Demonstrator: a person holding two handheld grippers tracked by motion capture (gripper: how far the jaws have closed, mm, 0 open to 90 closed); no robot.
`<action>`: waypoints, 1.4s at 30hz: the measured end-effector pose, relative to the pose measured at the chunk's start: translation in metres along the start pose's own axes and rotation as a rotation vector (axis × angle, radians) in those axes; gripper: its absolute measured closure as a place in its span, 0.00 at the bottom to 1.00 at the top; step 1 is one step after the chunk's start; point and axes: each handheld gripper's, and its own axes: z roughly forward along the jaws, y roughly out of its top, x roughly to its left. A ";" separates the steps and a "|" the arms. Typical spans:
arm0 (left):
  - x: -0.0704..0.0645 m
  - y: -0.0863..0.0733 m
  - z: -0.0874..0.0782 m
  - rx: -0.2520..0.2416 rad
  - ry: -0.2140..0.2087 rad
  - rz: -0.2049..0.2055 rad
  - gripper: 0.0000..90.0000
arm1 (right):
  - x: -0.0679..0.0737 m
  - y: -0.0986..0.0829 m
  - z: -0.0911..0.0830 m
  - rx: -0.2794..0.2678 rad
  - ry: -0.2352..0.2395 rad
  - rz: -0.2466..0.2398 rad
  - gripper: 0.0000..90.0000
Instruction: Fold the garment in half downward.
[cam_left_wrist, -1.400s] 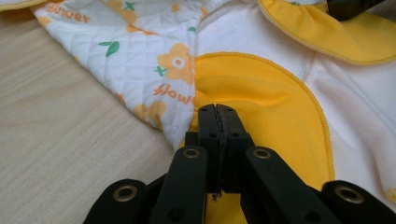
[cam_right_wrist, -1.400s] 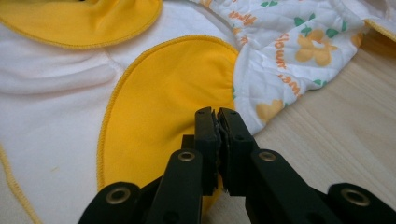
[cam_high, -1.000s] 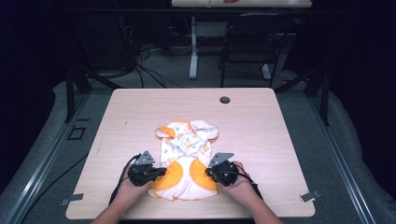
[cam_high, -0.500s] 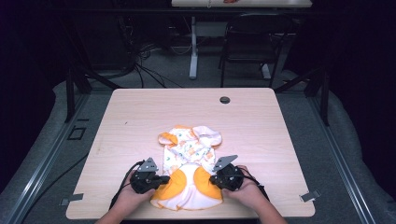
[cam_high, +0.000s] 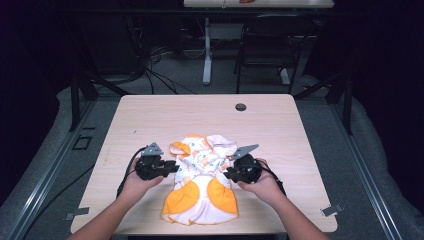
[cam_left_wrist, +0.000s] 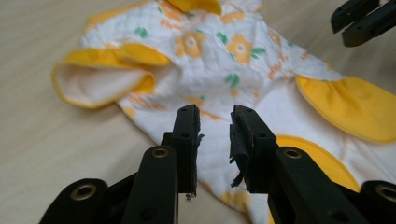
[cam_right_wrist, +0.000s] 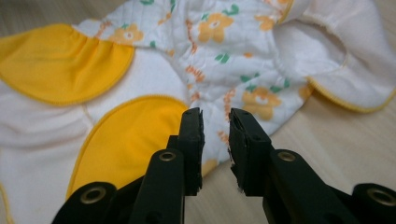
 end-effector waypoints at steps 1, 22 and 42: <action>0.004 0.005 0.001 0.006 0.006 0.004 0.78 | -0.004 0.005 0.000 0.002 -0.006 -0.005 0.82; 0.069 0.069 0.046 0.054 0.008 -0.045 0.69 | -0.081 0.085 0.044 0.106 -0.135 -0.028 0.71; 0.088 0.060 0.084 0.161 0.107 -0.072 0.55 | -0.099 0.086 0.087 0.142 -0.155 0.075 0.59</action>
